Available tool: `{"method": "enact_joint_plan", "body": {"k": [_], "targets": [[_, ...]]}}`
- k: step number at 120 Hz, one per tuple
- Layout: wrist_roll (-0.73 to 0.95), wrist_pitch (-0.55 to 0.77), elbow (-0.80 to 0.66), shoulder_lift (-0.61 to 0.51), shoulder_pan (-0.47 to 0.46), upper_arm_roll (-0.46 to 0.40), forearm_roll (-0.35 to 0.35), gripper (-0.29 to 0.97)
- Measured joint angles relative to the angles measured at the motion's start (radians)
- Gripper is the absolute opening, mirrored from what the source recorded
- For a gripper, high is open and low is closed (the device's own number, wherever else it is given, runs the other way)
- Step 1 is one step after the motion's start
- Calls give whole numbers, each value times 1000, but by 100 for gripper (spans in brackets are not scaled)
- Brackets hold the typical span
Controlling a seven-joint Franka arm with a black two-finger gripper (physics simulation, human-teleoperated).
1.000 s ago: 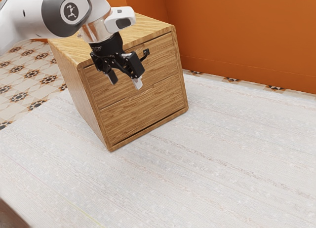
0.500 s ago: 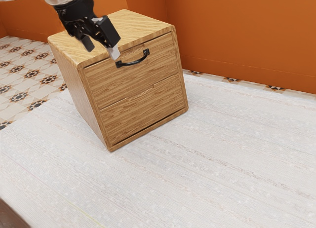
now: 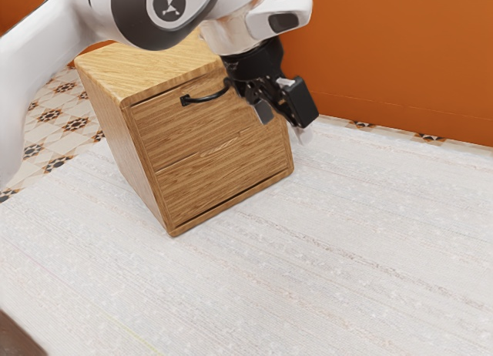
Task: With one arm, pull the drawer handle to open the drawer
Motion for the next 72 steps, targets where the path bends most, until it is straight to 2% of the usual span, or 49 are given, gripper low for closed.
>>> {"method": "enact_joint_plan", "body": {"k": [44,62,72], "targets": [[-79,102,0,30,-14,-90,-56,66],[-112,180,-6,51,-18,-88,-45,67],[-127,226,-3,61,-18,-85,-5,67]]}}
